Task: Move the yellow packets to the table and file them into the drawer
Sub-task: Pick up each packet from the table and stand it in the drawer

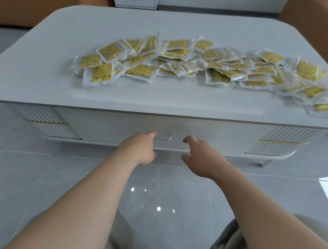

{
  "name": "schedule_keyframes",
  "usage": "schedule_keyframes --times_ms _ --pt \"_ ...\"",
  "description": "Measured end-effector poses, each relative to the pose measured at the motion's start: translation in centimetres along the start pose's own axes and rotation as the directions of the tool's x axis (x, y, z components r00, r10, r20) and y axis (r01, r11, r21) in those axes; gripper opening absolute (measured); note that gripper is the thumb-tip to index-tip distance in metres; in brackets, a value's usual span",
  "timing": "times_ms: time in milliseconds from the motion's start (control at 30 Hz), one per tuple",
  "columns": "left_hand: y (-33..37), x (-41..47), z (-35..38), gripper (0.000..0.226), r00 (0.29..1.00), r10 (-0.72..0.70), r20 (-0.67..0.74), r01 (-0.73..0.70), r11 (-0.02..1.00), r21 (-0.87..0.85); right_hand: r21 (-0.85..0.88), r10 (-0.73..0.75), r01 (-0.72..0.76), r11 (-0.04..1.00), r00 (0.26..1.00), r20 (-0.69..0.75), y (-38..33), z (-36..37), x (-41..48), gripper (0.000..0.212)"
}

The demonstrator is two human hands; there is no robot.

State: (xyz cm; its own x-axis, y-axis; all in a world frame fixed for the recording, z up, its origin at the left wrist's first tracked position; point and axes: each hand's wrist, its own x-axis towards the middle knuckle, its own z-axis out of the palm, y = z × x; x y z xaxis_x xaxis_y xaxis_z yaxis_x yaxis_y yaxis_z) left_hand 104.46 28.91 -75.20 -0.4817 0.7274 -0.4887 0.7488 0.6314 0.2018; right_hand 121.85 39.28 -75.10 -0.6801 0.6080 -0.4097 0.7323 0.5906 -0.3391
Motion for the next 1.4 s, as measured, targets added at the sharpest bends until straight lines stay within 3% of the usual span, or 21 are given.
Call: schedule_keyframes --times_ms 167,367,433,533,600,667,700,767,800,833,933,1067,1400 --pt "-0.3 0.9 1.5 0.084 0.998 0.014 0.066 -0.016 0.999 0.033 -0.011 -0.002 0.002 1.0 1.0 0.018 -0.6 0.4 1.1 0.052" --pt "0.9 0.7 1.7 0.067 1.0 -0.005 -0.001 0.005 1.0 -0.024 -0.02 0.001 -0.001 1.0 1.0 -0.011 -0.8 -0.3 0.9 0.046" --pt "1.7 0.0 1.2 0.062 0.997 -0.029 0.071 0.027 0.999 0.029 0.025 -0.021 0.023 0.999 0.996 -0.091 -0.9 -1.0 0.5 0.035" --pt "3.0 -1.3 0.5 0.055 0.99 -0.044 0.131 0.024 0.988 0.15 0.175 -0.042 0.105 0.979 0.944 -0.328 -1.1 -2.0 -0.6 0.017" --pt "3.5 -2.6 -0.4 0.044 0.999 0.001 0.046 -0.007 0.991 0.132 0.209 -0.052 0.184 0.96 0.856 -0.514 -1.2 -2.6 -1.4 0.018" --pt "3.4 -4.3 -1.7 0.021 0.979 0.062 -0.193 -0.065 0.998 -0.009 0.121 -0.084 0.207 0.971 0.768 -0.635 -0.8 -2.8 -1.8 0.021" --pt "3.2 -5.0 -2.3 0.012 0.939 0.075 -0.337 -0.107 0.991 -0.077 0.068 -0.097 0.183 0.981 0.759 -0.644 -0.4 -2.8 -1.7 0.024" --pt "2.4 -5.6 -3.3 0.011 0.814 0.09 -0.574 -0.181 0.978 -0.104 -0.023 -0.084 0.087 0.996 0.819 -0.568 0.3 -2.7 -1.4 0.034" --pt "1.9 -5.5 -3.7 0.014 0.776 0.095 -0.624 -0.197 0.976 -0.096 -0.072 -0.07 0.037 0.997 0.851 -0.52 0.5 -2.6 -1.3 0.04" --pt "1.4 -5.4 -3.8 0.018 0.779 0.094 -0.619 -0.19 0.978 -0.09 -0.116 -0.057 0.0 0.993 0.87 -0.489 0.5 -2.5 -1.3 0.044" --pt "0.8 -4.9 -3.7 0.031 0.883 0.056 -0.466 -0.09 0.995 -0.051 -0.132 -0.022 -0.042 0.99 0.893 -0.449 0.0 -2.9 -1.7 0.053" --pt "0.9 -5.0 -2.9 0.032 0.873 0.005 -0.487 -0.035 0.998 -0.054 -0.05 0.062 -0.088 0.995 0.921 -0.385 -0.6 -3.7 -2.8 0.06" --pt "0.2 -7.2 -2.5 0.034 0.94 -0.058 -0.335 0.056 0.998 -0.016 -0.14 0.077 -0.128 0.982 0.944 -0.322 -1.3 -2.5 -6.0 0.055"
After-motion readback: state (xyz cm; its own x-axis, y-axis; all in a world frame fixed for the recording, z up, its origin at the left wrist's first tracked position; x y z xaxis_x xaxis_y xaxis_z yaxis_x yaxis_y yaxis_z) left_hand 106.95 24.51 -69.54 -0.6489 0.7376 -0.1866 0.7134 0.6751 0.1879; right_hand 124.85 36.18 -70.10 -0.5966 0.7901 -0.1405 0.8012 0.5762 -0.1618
